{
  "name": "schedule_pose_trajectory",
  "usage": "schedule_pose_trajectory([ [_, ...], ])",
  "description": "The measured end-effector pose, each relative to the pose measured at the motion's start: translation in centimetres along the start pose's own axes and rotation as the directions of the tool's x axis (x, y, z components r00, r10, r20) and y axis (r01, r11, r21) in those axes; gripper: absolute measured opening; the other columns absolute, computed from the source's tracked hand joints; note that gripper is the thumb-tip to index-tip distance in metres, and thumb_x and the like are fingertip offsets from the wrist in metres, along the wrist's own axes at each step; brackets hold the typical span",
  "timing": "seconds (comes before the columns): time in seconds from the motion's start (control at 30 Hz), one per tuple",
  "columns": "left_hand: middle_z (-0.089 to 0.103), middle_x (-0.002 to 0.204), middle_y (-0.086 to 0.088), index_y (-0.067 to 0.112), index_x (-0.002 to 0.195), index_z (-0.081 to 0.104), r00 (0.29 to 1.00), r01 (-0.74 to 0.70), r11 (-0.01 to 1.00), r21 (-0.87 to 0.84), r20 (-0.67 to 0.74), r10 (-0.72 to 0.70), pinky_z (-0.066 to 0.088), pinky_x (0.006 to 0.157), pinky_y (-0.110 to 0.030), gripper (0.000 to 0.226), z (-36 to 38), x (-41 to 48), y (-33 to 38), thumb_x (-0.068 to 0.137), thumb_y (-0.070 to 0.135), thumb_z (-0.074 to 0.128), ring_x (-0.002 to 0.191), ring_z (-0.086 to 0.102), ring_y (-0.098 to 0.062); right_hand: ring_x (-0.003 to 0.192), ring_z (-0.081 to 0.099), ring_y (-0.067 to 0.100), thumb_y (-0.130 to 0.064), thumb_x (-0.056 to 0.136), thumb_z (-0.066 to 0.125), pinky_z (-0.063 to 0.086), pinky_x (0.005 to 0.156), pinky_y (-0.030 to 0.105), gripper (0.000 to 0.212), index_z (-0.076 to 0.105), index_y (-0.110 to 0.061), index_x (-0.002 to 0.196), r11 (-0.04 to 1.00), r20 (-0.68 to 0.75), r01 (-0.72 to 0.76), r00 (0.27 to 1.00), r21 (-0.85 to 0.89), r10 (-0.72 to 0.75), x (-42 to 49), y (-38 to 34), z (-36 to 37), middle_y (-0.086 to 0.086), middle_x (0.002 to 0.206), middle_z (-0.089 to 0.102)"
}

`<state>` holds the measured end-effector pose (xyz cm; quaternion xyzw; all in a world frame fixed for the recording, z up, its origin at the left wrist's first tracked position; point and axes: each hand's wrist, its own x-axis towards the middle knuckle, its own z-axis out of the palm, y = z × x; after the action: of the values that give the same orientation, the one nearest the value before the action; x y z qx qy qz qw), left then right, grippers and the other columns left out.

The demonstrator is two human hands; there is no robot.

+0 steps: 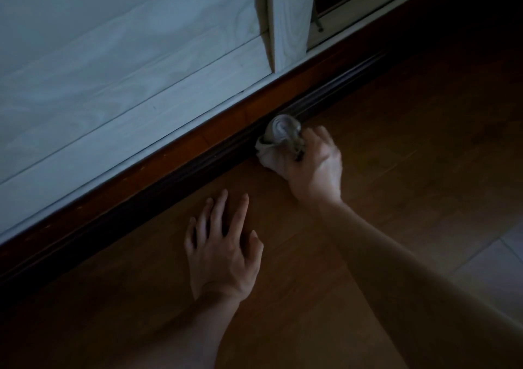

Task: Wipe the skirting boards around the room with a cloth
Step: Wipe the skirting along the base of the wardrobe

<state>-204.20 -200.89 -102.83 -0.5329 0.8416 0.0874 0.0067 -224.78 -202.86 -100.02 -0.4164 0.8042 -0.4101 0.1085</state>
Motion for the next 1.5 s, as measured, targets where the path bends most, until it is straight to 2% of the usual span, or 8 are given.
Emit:
schedule_pose_trajectory([
  [0.2,0.017,0.166,0.005,0.05,0.155,0.016,1.0,0.025,1.0,0.018,0.013,-0.025,0.018,0.116,-0.054,0.062,0.1,0.1,0.2,0.095,0.061,0.026,0.149,0.017,-0.022,0.087,0.052,0.016,-0.029,0.087,0.065,0.047,0.069,0.035,0.03,0.063,-0.004,0.105,0.992,-0.097,-0.093,0.992,-0.082,0.085,5.3,4.5,-4.4,0.009,0.108,0.058],
  [0.4,0.016,0.167,0.005,0.05,0.155,0.014,0.998,0.041,0.999,0.024,0.048,-0.042,0.016,0.118,-0.054,0.063,-0.4,0.0,0.4,0.094,0.057,0.029,0.15,0.017,-0.024,0.088,0.055,0.021,-0.027,0.088,0.066,0.038,0.07,0.028,0.03,0.064,-0.004,0.107,0.995,0.052,0.016,0.999,-0.099,-0.011,5.6,4.7,-4.8,0.01,0.107,0.059],
  [0.53,0.015,0.167,0.007,0.051,0.155,0.013,0.998,0.028,0.999,0.032,0.051,-0.03,0.014,0.118,-0.052,0.065,-0.2,0.1,0.2,0.094,0.055,0.032,0.151,0.019,-0.025,0.096,0.059,0.028,-0.027,0.09,0.064,0.047,0.075,0.032,0.031,0.063,-0.003,0.109,0.994,0.014,-0.047,0.999,-0.098,0.049,6.8,5.3,-6.1,0.013,0.111,0.06],
  [0.67,0.017,0.167,0.005,0.049,0.156,0.016,0.998,0.028,0.999,0.03,0.06,-0.03,0.018,0.117,-0.055,0.067,-0.4,0.1,0.2,0.092,0.054,0.036,0.151,0.021,-0.026,0.094,0.058,0.029,-0.027,0.087,0.068,0.045,0.075,0.034,0.033,0.064,-0.002,0.108,0.996,0.14,0.045,0.99,-0.078,-0.033,6.4,4.8,-6.0,0.014,0.109,0.06],
  [1.0,0.023,0.165,0.002,0.045,0.153,0.03,0.997,0.004,1.0,0.015,0.078,-0.005,0.019,0.117,-0.056,0.063,-0.9,0.4,0.1,0.091,0.056,0.038,0.149,0.024,-0.027,0.098,0.059,0.035,-0.023,0.087,0.068,0.046,0.077,0.035,0.035,0.065,0.003,0.11,0.986,0.14,0.038,0.99,-0.159,-0.016,6.9,4.4,-6.1,0.019,0.11,0.061],
  [1.2,0.017,0.167,0.003,0.046,0.155,0.023,0.996,-0.056,0.997,0.055,0.075,0.052,0.015,0.117,-0.054,0.061,-1.1,0.3,-0.2,0.096,0.058,0.033,0.152,0.019,-0.026,0.094,0.059,0.034,-0.02,0.086,0.068,0.044,0.075,0.033,0.029,0.065,0.002,0.105,0.983,0.023,-0.059,0.998,-0.175,0.064,7.9,5.6,-6.5,0.018,0.106,0.06],
  [1.33,0.018,0.167,0.003,0.043,0.156,0.024,0.962,-0.261,0.963,0.069,0.106,0.253,0.021,0.118,-0.058,0.059,-1.7,0.9,0.4,0.099,0.051,0.035,0.152,0.021,-0.026,0.089,0.061,0.034,-0.018,0.085,0.069,0.05,0.073,0.038,0.026,0.066,0.001,0.102,0.99,0.101,0.081,0.992,-0.117,-0.07,7.4,5.8,-6.3,0.018,0.104,0.061],
  [1.5,0.008,0.169,0.004,0.047,0.157,0.014,0.821,-0.544,0.835,0.08,0.258,0.509,0.017,0.12,-0.047,0.058,-3.5,4.7,3.0,0.102,0.058,0.027,0.153,0.015,-0.019,0.092,0.06,0.029,-0.019,0.086,0.069,0.038,0.07,0.026,0.022,0.065,0.0,0.097,0.994,0.016,-0.022,1.0,-0.105,0.023,9.5,8.0,-7.6,0.014,0.103,0.06],
])
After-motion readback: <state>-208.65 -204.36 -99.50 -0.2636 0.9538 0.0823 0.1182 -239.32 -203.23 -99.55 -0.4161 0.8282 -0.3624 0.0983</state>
